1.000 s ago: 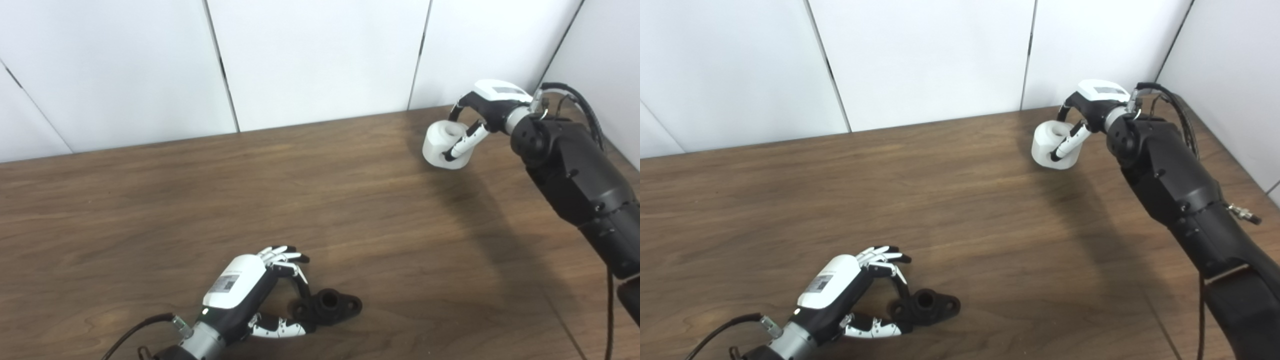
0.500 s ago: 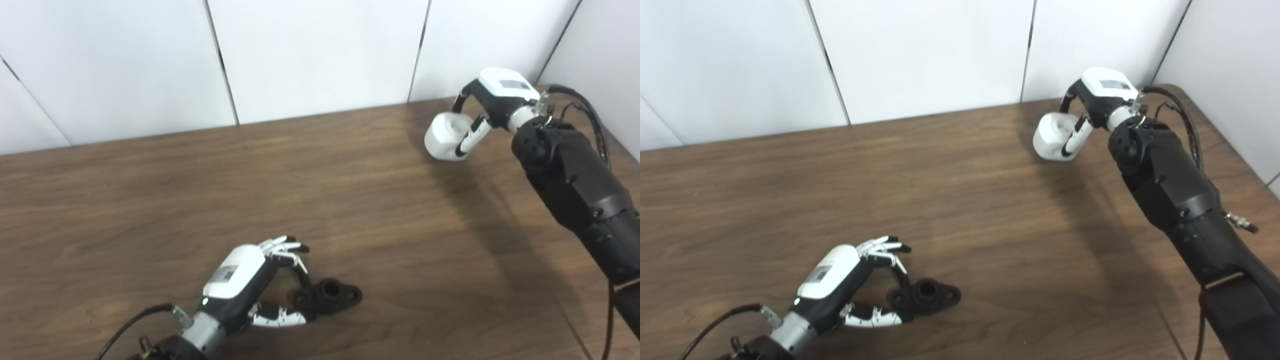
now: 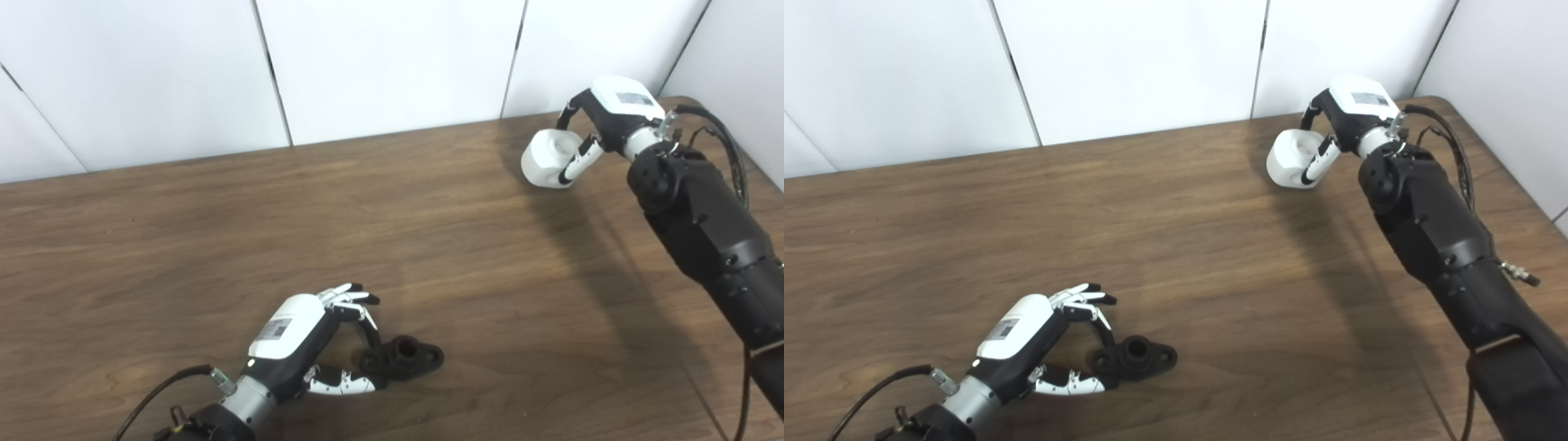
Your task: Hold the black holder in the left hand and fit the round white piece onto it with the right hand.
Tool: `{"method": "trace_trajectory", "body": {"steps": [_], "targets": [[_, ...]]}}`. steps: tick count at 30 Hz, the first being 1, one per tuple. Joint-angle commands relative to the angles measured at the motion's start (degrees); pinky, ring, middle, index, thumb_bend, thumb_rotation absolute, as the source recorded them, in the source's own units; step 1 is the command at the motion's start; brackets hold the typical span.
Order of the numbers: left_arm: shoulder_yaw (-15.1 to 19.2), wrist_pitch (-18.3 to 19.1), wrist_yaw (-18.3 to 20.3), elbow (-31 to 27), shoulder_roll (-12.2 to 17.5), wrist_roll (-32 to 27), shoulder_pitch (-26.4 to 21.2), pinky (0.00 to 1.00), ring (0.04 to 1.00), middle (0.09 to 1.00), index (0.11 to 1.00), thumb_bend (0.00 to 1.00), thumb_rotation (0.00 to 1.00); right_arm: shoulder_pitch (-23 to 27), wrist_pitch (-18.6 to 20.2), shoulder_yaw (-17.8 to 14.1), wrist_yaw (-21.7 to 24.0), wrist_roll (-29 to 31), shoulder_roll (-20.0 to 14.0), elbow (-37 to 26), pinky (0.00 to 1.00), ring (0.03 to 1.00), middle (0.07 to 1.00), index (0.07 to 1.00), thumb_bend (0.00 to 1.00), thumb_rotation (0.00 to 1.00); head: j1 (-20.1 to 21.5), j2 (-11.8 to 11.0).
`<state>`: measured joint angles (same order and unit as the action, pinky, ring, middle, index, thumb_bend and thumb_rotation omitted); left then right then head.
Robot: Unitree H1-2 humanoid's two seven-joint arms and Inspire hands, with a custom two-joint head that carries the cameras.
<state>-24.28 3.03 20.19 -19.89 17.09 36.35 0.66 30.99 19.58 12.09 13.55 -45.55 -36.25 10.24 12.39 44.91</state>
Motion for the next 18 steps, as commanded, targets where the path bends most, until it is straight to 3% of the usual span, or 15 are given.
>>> {"method": "trace_trajectory", "body": {"steps": [1, 6, 18], "targets": [[-0.86, 1.17, 2.63, 0.73, 0.58, -0.22, 0.78, 0.89, 0.923, 0.834, 0.49, 0.51, 0.06, 2.0, -1.49, -0.35, -0.64, -0.21, -1.38, -2.24, 0.8, 0.873, 0.765, 0.484, 0.52, 0.13, -0.05, 0.01], [-0.99, 0.62, 1.96, 1.14, 0.26, -0.01, 0.83, 0.91, 0.918, 0.827, 0.49, 0.51, 0.06, 2.41, -0.49, -0.21, 2.32, -0.41, -2.1, -6.07, 0.82, 0.887, 0.769, 0.484, 0.53, 0.13, -0.23, -0.14], [-1.57, 1.37, 2.24, 1.62, -0.79, 0.34, 0.55, 0.92, 0.92, 0.828, 0.489, 0.51, 0.06, 1.9, 0.9, 0.99, 12.26, -4.22, -1.53, -22.25, 0.81, 0.885, 0.76, 0.483, 0.53, 0.14, -1.57, -0.52]]}}
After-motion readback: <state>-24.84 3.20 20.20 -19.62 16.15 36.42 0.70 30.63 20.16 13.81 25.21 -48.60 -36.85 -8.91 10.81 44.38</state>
